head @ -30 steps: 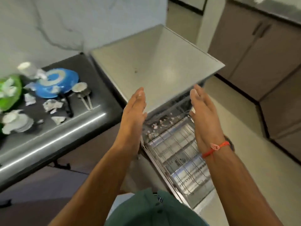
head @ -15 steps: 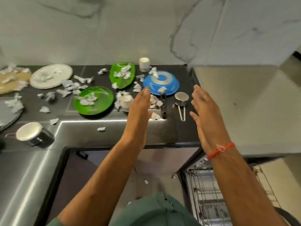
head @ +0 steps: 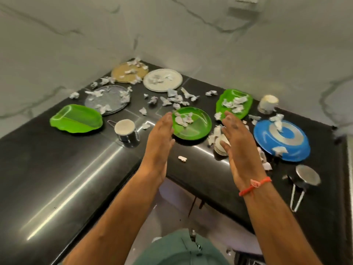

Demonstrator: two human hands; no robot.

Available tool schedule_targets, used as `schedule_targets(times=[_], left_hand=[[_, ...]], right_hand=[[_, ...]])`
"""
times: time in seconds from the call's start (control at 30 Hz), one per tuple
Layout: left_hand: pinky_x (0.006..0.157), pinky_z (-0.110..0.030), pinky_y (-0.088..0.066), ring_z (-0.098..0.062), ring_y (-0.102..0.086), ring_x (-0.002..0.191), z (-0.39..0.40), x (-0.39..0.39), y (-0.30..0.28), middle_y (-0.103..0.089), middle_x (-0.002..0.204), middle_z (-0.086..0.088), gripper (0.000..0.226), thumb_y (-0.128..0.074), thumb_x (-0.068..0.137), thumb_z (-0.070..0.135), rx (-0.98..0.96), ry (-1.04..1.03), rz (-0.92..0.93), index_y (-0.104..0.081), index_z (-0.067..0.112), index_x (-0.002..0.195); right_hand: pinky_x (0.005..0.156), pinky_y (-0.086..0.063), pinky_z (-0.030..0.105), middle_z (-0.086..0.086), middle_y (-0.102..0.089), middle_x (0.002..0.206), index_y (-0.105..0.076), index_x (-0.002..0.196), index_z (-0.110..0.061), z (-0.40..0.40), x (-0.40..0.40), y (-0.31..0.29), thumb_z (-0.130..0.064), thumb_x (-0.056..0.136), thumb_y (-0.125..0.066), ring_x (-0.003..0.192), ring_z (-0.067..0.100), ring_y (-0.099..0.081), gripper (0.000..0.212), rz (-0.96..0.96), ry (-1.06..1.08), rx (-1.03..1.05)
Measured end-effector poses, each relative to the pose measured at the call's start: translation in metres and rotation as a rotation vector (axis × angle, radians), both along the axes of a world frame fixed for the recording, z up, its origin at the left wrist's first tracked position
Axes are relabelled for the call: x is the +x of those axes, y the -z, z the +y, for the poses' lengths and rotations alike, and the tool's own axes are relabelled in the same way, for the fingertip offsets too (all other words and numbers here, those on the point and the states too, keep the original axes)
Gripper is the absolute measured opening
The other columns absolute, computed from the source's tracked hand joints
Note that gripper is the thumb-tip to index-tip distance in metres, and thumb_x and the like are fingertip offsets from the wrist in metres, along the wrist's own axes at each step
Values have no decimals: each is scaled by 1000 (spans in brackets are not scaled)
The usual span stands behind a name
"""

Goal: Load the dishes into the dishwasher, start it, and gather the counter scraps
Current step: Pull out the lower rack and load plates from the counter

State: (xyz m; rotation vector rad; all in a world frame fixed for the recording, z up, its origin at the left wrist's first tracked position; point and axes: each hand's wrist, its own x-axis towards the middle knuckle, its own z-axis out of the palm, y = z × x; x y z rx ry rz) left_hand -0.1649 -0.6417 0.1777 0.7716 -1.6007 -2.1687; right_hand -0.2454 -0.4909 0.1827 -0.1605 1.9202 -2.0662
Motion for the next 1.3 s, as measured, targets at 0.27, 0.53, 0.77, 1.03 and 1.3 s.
schedule_targets(times=[0.27,0.53,0.77,1.03,1.3], left_hand=[[116,-39,-38,-10,-54,130,-63,28,-6,-57,141,5,44,-49,103,44,36,-362,11,-52,28,144],[115,-39,-37,-19,-48,138,-174,26,5,-46,153,-4,51,-48,104,44,91,-492,-9,-44,24,151],[82,-19,-44,-16,-59,113,-301,-30,62,-67,111,3,12,-58,102,27,-248,-279,-299,-66,24,109],[104,-38,-43,-26,-59,121,-388,-75,110,-68,128,-1,39,-55,94,41,-1411,251,-810,-62,27,130],[122,-48,-21,-23,-48,131,-412,-110,124,-61,132,0,40,-58,92,51,-1600,442,-941,-61,27,124]], right_hand=[[111,-41,37,-13,-55,143,-52,143,-35,-78,-17,1,-46,99,-54,132,5,-50,45,-50,-277,-34],[107,-42,37,-5,-50,149,-44,149,-31,-187,-45,1,-47,102,-48,131,14,-52,50,-133,-481,-23],[114,-38,43,0,-44,155,-44,149,-27,-285,-66,17,-43,104,-46,137,22,-47,48,-254,-545,82],[108,-41,38,-1,-43,154,-40,151,-29,-335,-83,34,-52,103,-43,121,17,-50,54,-251,-622,308],[108,-42,38,-7,-51,139,-47,143,-34,-366,-111,37,-53,102,-42,121,15,-52,45,-214,-659,411]])
